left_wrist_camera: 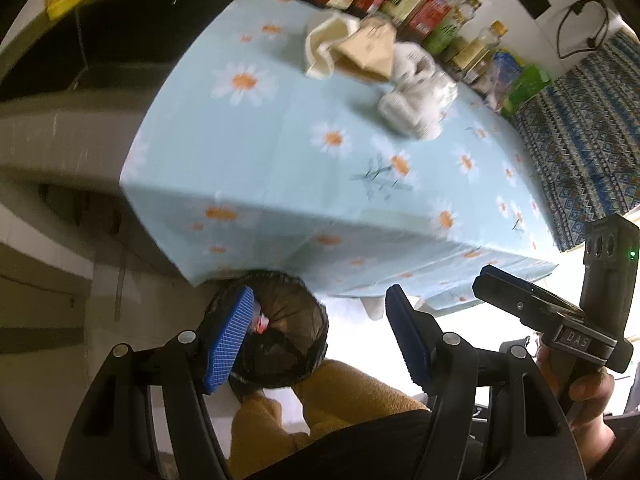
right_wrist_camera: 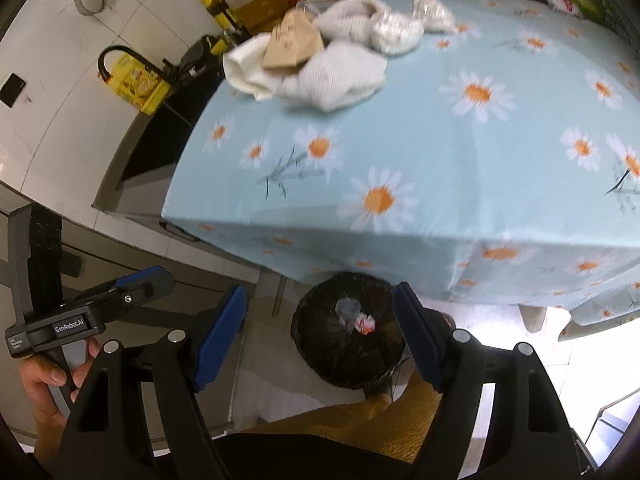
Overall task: Collect trash
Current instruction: 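Raise the left tool and grasp the white crumpled cloth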
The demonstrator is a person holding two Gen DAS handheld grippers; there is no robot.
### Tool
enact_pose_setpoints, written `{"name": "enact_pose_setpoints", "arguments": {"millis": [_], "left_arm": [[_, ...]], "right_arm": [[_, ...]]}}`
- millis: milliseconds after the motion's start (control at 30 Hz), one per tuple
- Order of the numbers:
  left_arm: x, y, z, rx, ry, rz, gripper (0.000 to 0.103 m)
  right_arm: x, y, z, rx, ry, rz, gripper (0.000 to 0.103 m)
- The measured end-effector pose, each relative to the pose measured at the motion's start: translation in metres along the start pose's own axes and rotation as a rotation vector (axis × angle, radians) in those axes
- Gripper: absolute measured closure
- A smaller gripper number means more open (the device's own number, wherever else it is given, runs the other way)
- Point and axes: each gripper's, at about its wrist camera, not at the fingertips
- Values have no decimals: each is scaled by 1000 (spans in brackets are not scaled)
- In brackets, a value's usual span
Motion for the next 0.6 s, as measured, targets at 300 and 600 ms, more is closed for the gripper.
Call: {"name": "enact_pose_setpoints", "arguments": {"millis": [300, 600], "left_arm": [[12, -33, -31, -61, -57, -15, 37], [3, -58, -62, -113, -58, -31, 37]], "right_arm": [[25, -17, -22, 16, -70, 12, 27], [41, -37, -46, -6, -110, -19, 27]]}}
Point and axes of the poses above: each gripper's, at about its wrist camera, not at the fingertips, and x roughly against the way its jaws point, y to its left, z to its underside, and after that the axes turned 8 degrees about y, right-handed
